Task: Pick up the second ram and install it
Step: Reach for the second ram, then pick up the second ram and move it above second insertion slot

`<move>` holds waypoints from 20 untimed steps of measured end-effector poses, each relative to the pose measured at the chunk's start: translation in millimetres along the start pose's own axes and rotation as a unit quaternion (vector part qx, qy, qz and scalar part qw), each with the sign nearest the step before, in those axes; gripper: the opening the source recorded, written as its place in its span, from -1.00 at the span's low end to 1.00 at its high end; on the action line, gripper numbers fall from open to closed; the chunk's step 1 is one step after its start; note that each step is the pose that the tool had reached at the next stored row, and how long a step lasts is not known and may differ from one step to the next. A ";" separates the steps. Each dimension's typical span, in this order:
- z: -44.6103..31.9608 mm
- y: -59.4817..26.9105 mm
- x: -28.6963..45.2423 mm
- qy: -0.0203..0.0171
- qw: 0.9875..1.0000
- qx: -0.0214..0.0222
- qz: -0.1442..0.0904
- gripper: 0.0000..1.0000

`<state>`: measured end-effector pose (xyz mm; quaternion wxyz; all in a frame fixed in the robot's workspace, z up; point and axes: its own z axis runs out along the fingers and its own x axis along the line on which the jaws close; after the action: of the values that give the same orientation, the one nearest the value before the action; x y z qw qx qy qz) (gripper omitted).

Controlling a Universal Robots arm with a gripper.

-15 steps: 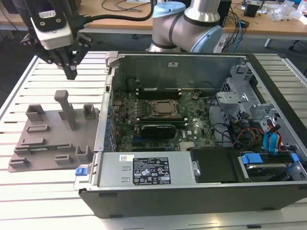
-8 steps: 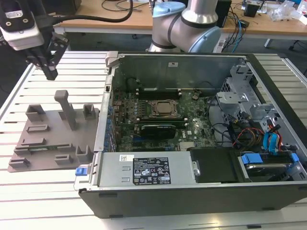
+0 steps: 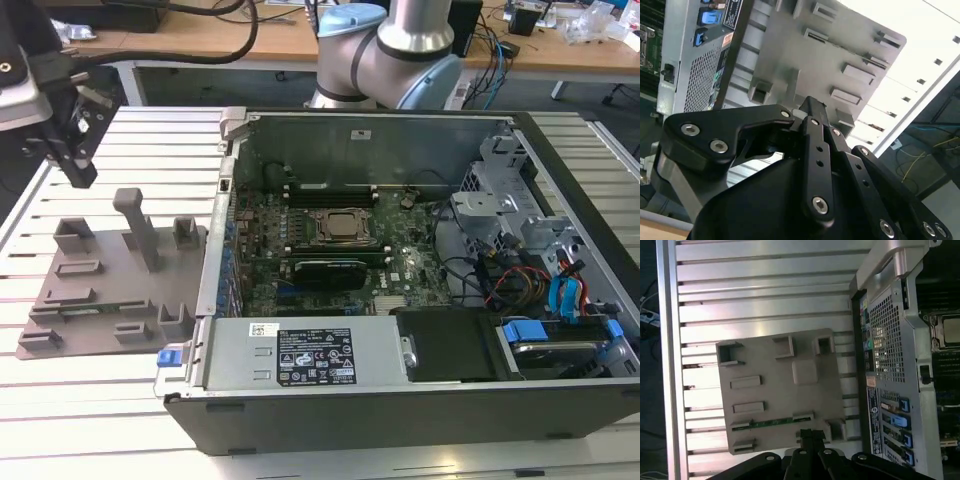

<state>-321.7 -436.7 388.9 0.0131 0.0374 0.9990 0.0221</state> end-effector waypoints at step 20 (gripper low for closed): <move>-0.9 -30.1 4.4 0.003 0.997 -0.002 -0.079 -0.80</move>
<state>-328.4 -466.4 388.3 0.0116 -0.0415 0.9988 0.0231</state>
